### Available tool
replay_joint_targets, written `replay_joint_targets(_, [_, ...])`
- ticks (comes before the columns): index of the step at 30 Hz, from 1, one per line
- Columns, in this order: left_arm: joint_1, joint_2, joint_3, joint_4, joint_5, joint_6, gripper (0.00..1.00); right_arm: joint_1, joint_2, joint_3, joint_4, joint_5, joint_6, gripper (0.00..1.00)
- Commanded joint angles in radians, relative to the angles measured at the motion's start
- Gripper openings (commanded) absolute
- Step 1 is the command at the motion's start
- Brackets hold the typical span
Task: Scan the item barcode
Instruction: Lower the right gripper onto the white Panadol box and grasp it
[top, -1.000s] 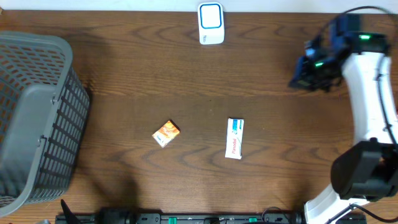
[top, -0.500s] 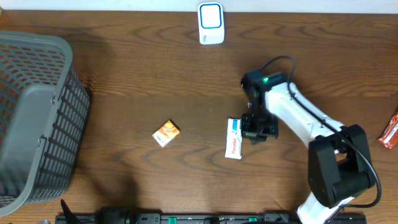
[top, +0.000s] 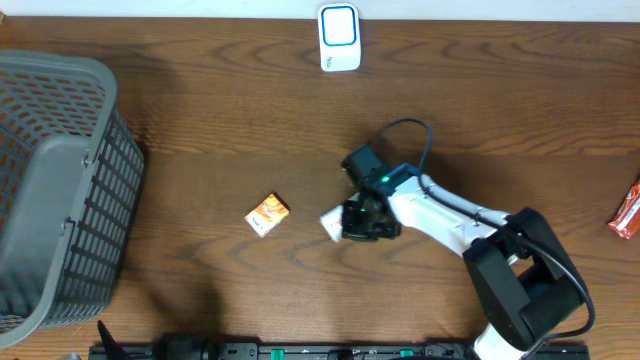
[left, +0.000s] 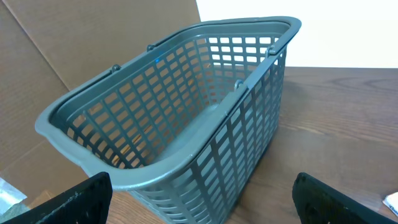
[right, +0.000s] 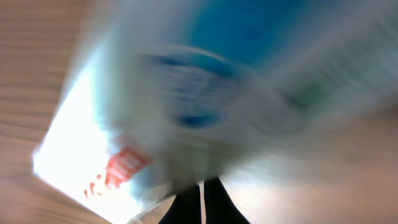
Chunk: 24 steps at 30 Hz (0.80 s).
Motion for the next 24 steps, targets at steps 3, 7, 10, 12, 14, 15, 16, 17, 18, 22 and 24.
replay_joint_targets(3, [0.005,-0.001,0.002,-0.001,-0.005,-0.002,0.93,0.041,0.015,-0.018,0.302,-0.052,0.032,0.07])
replay_joint_targets(7, [0.005,-0.001,0.002,-0.001,-0.005,-0.002,0.93,0.004,0.014,-0.010,0.487,-0.013,-0.050,0.38])
replay_joint_targets(10, [0.005,-0.001,0.002,-0.001,-0.005,-0.002,0.93,-0.026,0.013,0.058,0.428,-0.117,-0.327,0.79])
replay_joint_targets(12, [0.005,-0.001,0.002,-0.001,-0.005,-0.002,0.93,-0.034,0.013,0.103,0.335,-0.166,-0.479,0.99])
replay_joint_targets(14, [0.005,-0.001,0.002,-0.001,-0.005,-0.002,0.93,-0.038,0.013,0.169,0.196,-0.154,-0.626,0.99])
replay_joint_targets(15, [0.005,-0.001,0.002,-0.001,-0.006,-0.002,0.93,-0.038,0.013,0.200,0.139,-0.145,-0.686,0.99])
replay_joint_targets(16, [0.005,-0.001,0.002,-0.001,-0.005,-0.002,0.93,-0.037,0.013,0.235,0.077,-0.133,-0.755,0.99])
replay_joint_targets(17, [0.005,-0.001,0.002,-0.001,-0.005,-0.002,0.93,-0.035,0.013,0.268,0.024,-0.119,-0.814,0.99])
replay_joint_targets(18, [0.005,-0.001,0.002,-0.001,-0.006,-0.002,0.93,-0.033,0.013,0.300,-0.021,-0.104,-0.863,0.99])
replay_joint_targets(22, [0.005,-0.001,0.002,-0.001,-0.005,-0.002,0.93,-0.033,0.013,0.368,-0.102,-0.069,-1.041,1.00])
replay_joint_targets(24, [0.005,-0.001,0.002,-0.001,-0.005,-0.002,0.93,-0.036,0.014,0.368,-0.101,0.016,-1.074,0.99])
